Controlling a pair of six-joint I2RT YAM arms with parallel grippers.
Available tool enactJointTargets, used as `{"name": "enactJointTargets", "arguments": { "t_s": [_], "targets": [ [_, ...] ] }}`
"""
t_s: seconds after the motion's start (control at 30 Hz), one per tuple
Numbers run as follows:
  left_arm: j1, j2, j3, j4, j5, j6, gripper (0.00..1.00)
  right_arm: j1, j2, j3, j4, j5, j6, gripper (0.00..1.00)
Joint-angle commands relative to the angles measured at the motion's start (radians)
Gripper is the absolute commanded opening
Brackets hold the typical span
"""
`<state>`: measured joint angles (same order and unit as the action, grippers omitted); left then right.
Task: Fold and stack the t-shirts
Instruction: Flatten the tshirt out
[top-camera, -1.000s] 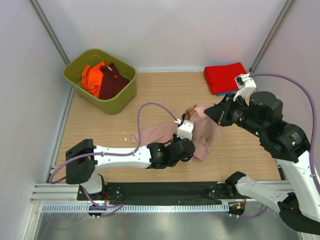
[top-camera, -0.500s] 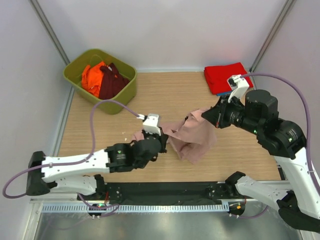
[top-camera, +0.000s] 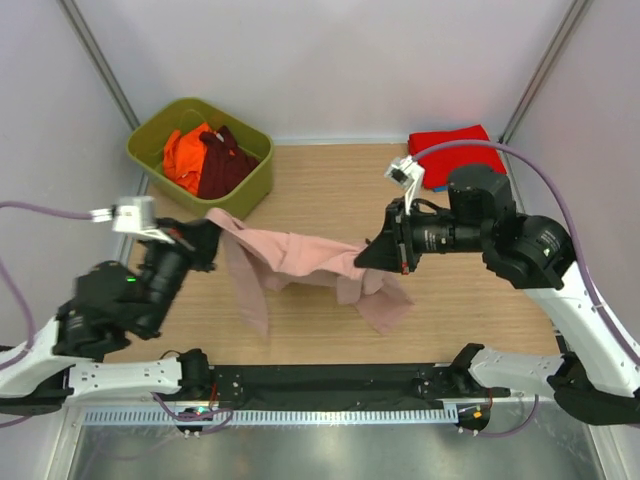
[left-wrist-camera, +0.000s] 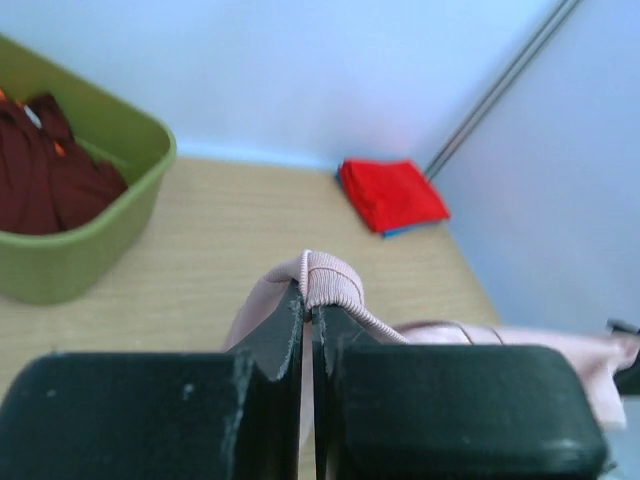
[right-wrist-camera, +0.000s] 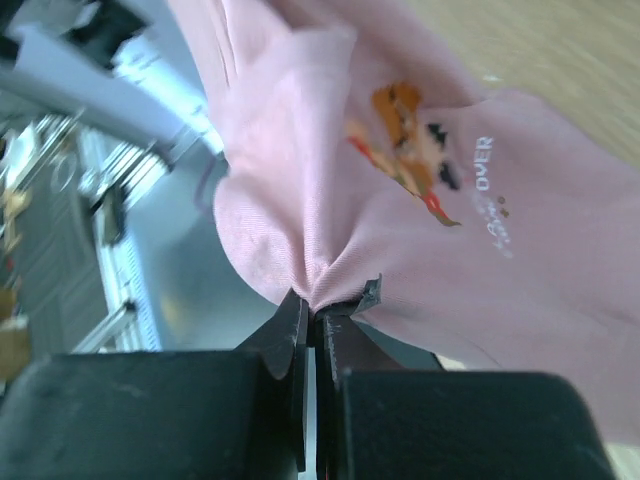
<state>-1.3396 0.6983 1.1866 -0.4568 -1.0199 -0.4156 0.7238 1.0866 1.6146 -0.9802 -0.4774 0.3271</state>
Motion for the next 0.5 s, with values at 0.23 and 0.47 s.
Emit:
{"name": "enactJointTargets", "arguments": {
  "t_s": [0.23,0.47],
  "targets": [
    [-0.003,-0.075,0.251,0.066,0.061,0.305,0.0,0.161,0.16,0.241,0.227,-0.08,0.059,0.01],
    [-0.001,-0.106,0.427,0.053,0.162,0.371,0.0,0.148,0.396,0.494,0.305,0.303,-0.058,0.01]
  ]
}}
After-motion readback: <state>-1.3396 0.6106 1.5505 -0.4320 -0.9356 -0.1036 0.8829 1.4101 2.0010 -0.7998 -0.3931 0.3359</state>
